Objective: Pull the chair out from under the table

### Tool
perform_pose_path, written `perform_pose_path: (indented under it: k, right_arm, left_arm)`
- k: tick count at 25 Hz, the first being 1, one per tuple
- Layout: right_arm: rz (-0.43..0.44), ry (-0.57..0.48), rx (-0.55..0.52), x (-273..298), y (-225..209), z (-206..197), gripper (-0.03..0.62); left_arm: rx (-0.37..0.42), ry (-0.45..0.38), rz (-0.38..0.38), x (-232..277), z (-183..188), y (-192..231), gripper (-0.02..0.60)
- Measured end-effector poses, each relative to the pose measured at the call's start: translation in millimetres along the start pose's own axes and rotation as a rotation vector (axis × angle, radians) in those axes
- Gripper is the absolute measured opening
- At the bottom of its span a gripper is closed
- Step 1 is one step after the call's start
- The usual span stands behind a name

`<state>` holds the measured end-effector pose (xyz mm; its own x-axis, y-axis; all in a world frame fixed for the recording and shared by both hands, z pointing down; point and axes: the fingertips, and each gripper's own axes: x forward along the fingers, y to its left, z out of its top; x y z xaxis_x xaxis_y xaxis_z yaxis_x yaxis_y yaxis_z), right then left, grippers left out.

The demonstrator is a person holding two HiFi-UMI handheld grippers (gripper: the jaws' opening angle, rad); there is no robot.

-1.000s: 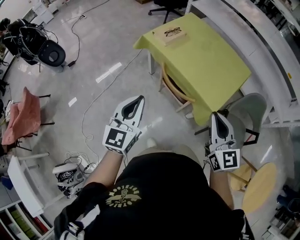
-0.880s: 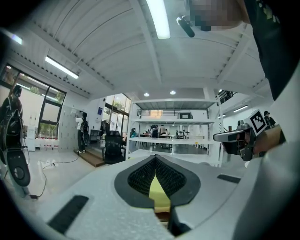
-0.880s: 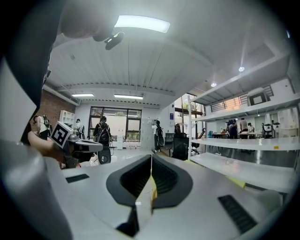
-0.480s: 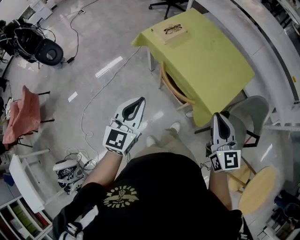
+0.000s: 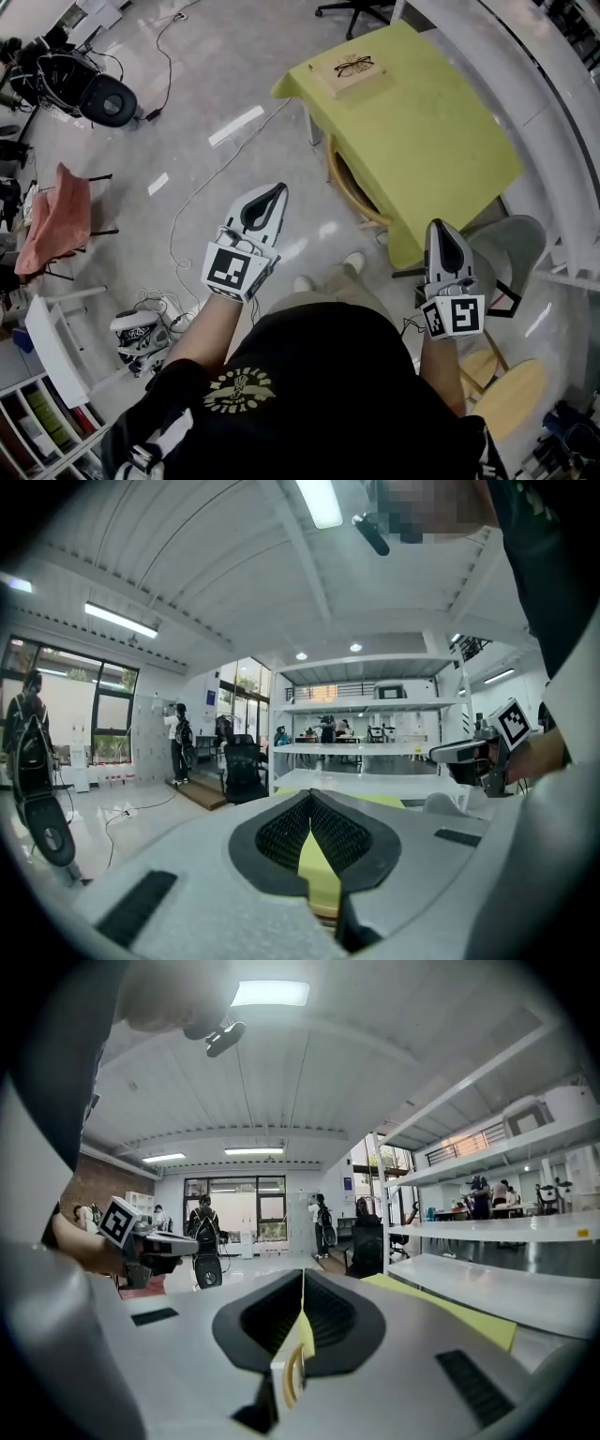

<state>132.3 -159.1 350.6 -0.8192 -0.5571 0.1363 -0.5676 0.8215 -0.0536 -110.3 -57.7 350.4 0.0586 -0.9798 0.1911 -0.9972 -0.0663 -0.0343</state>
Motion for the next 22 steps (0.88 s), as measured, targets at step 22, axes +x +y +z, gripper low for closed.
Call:
perform_pose_path:
  k: [22]
  right_arm:
    - [0.116, -0.024, 0.051, 51, -75, -3, 0.012]
  left_arm:
    - [0.074, 0.062, 0.000, 92, 14, -11, 0.009]
